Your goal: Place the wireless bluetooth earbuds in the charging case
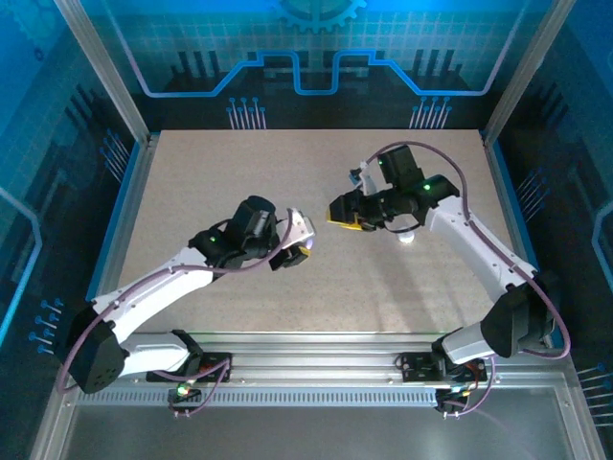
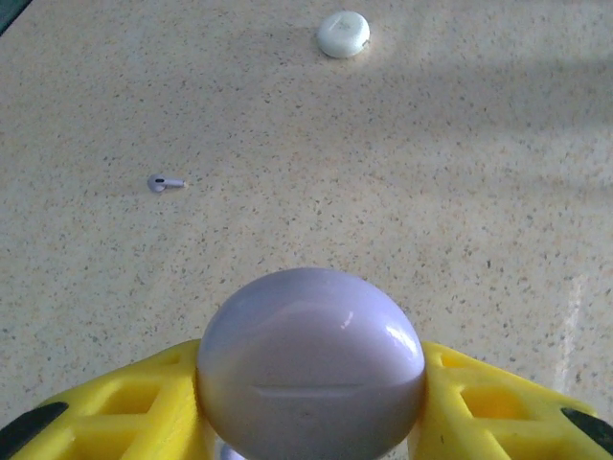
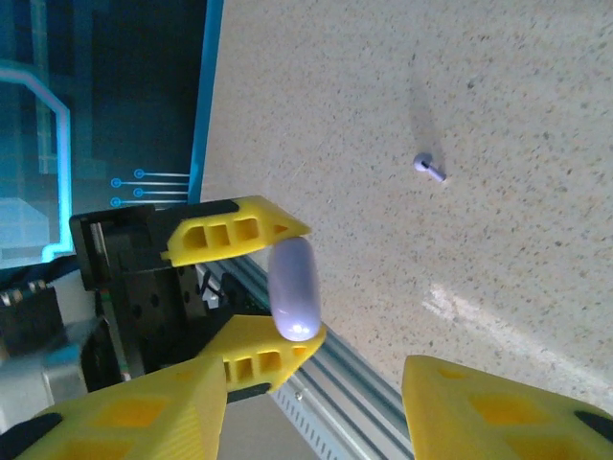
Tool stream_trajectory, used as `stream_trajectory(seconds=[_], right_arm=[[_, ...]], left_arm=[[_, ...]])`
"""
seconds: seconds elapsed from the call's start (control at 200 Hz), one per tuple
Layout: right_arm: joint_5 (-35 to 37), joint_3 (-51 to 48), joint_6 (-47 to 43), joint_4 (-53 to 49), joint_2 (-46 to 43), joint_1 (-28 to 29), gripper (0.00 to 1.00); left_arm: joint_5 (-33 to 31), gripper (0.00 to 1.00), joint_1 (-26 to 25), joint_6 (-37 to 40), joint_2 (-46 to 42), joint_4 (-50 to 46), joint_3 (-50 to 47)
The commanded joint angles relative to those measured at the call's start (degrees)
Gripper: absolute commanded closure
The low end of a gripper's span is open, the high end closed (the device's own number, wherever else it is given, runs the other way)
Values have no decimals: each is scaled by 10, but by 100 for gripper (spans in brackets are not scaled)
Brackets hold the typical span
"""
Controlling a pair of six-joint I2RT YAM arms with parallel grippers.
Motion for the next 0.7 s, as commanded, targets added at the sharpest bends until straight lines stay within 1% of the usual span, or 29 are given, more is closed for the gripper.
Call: stream_trajectory(seconds=[0.0, 0.135, 0.395, 0.695], right_arm=[[14, 3, 27, 3, 3, 23, 49], [10, -2, 33, 6, 15, 36, 50], [-9, 11, 31, -7, 52, 61, 50], [-20, 33, 14, -1, 83, 82, 57]], left_arm=[[-27, 59, -9, 45, -26, 36, -16], [-30, 59, -13, 54, -41, 52, -27], [-35, 59, -21, 56, -45, 54, -30], [-41, 59, -25, 52, -50, 59, -34]])
